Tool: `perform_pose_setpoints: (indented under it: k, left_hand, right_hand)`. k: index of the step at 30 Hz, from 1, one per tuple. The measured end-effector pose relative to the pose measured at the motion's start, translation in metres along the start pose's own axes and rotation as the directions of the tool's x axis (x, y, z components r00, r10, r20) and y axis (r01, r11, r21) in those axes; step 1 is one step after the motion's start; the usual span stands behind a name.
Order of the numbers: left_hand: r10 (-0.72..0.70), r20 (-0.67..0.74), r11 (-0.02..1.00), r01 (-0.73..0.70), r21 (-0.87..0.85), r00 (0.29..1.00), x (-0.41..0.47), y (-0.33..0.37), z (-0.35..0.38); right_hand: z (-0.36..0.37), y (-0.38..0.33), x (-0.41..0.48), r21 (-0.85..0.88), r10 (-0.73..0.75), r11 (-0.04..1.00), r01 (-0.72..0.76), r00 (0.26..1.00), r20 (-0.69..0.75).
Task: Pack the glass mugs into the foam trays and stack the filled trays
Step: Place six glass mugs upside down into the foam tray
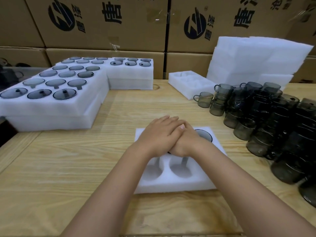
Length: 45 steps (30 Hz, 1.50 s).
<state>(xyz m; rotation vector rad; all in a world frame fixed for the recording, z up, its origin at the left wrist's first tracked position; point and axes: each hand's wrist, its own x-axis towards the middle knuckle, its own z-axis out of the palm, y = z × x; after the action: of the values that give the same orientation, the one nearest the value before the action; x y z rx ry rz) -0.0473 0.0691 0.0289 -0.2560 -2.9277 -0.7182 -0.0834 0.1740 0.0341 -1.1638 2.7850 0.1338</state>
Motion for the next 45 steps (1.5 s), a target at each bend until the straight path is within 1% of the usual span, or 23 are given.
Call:
perform_pose_setpoints:
  k: [3, 6, 7, 8, 9, 10, 11, 12, 13, 14, 15, 17, 18, 19, 20, 21, 22, 23, 24, 26, 29, 35, 45]
  left_hand:
    - [-0.01, -0.057, 0.997, 0.015, 0.08, 0.998, -0.005, 0.003, -0.001]
    - [-0.051, -0.287, 0.984, 0.097, 0.148, 0.956, -0.015, -0.013, -0.012]
    - [-0.099, -0.372, 0.986, 0.141, 0.086, 0.923, -0.02, -0.022, -0.016]
    - [-0.181, -0.428, 0.983, 0.171, -0.061, 0.885, -0.025, -0.032, -0.019]
    - [-0.285, -0.435, 0.944, 0.172, -0.281, 0.854, -0.032, -0.042, -0.02]
    - [-0.378, -0.394, 0.844, 0.137, -0.518, 0.837, -0.039, -0.049, -0.018]
    - [-0.434, -0.333, 0.715, 0.095, -0.692, 0.837, -0.044, -0.055, -0.014]
    - [-0.458, -0.278, 0.613, 0.073, -0.787, 0.845, -0.047, -0.058, -0.01]
    - [-0.456, -0.243, 0.568, 0.069, -0.82, 0.856, -0.049, -0.06, -0.007]
    - [-0.439, -0.235, 0.57, 0.067, -0.819, 0.867, -0.049, -0.063, -0.003]
    - [-0.423, -0.24, 0.593, 0.067, -0.802, 0.874, -0.048, -0.065, -0.001]
    - [-0.426, -0.243, 0.623, 0.088, -0.777, 0.872, -0.046, -0.067, 0.003]
    - [-0.44, -0.238, 0.613, 0.096, -0.784, 0.866, -0.044, -0.068, 0.003]
    - [-0.45, -0.23, 0.597, 0.099, -0.796, 0.863, -0.044, -0.068, 0.004]
    - [-0.453, -0.225, 0.585, 0.097, -0.805, 0.862, -0.044, -0.068, 0.005]
    - [-0.453, -0.224, 0.58, 0.095, -0.809, 0.863, -0.043, -0.068, 0.006]
    - [-0.45, -0.225, 0.583, 0.093, -0.807, 0.864, -0.043, -0.068, 0.007]
    - [-0.446, -0.231, 0.592, 0.091, -0.801, 0.865, -0.042, -0.068, 0.008]
    - [-0.443, -0.238, 0.606, 0.093, -0.79, 0.864, -0.041, -0.068, 0.008]
    - [-0.432, -0.249, 0.634, 0.095, -0.768, 0.867, -0.04, -0.069, 0.01]
    - [-0.423, -0.258, 0.644, 0.088, -0.76, 0.868, -0.04, -0.068, 0.011]
    - [-0.423, -0.267, 0.655, 0.089, -0.75, 0.866, -0.039, -0.072, 0.012]
    - [-0.42, -0.276, 0.665, 0.086, -0.742, 0.865, -0.037, -0.075, 0.015]
  right_hand:
    - [0.001, -0.002, -0.002, 0.008, 0.024, 1.0, -0.024, 0.999, -0.025]
    - [0.003, -0.007, -0.002, 0.122, 0.059, 0.991, -0.049, 0.995, -0.079]
    - [0.004, -0.008, -0.001, 0.157, 0.079, 0.986, -0.063, 0.992, -0.095]
    - [0.004, -0.008, -0.001, 0.184, 0.094, 0.98, -0.075, 0.991, -0.096]
    - [0.005, -0.007, -0.001, 0.2, 0.1, 0.976, -0.082, 0.991, -0.085]
    - [0.005, -0.006, -0.001, 0.205, 0.101, 0.975, -0.084, 0.992, -0.072]
    - [0.005, -0.005, -0.001, 0.2, 0.098, 0.976, -0.083, 0.993, -0.066]
    - [0.005, -0.004, -0.001, 0.193, 0.095, 0.978, -0.08, 0.993, -0.068]
    - [0.004, -0.004, -0.001, 0.206, 0.092, 0.976, -0.075, 0.993, -0.077]
    - [0.002, -0.004, -0.001, 0.26, 0.089, 0.964, -0.063, 0.992, -0.092]
    - [0.0, -0.002, -0.001, 0.379, 0.092, 0.924, -0.039, 0.988, -0.121]
    - [-0.01, 0.007, 0.0, 0.692, 0.154, 0.72, 0.049, 0.961, -0.229]
    - [-0.016, 0.018, 0.001, 0.771, 0.241, 0.629, 0.098, 0.919, -0.313]
    - [-0.022, 0.034, 0.003, 0.771, 0.352, 0.629, 0.098, 0.849, -0.395]
    - [-0.028, 0.054, 0.005, 0.719, 0.451, 0.695, 0.023, 0.765, -0.459]
    - [-0.033, 0.076, 0.007, 0.636, 0.526, 0.762, -0.119, 0.687, -0.501]
    - [-0.037, 0.097, 0.009, 0.525, 0.582, 0.794, -0.305, 0.632, -0.513]
    - [-0.039, 0.117, 0.009, 0.388, 0.622, 0.783, -0.486, 0.604, -0.498]
    - [-0.04, 0.134, 0.009, 0.236, 0.649, 0.747, -0.621, 0.604, -0.463]
    - [-0.04, 0.16, 0.007, -0.044, 0.663, 0.679, -0.733, 0.638, -0.392]
    - [-0.039, 0.181, 0.003, -0.278, 0.622, 0.621, -0.733, 0.676, -0.394]
    - [-0.03, 0.181, 0.006, -0.454, 0.563, 0.585, -0.672, 0.74, -0.369]
    - [-0.037, 0.187, -0.002, -0.309, 0.572, 0.638, -0.705, 0.703, -0.423]
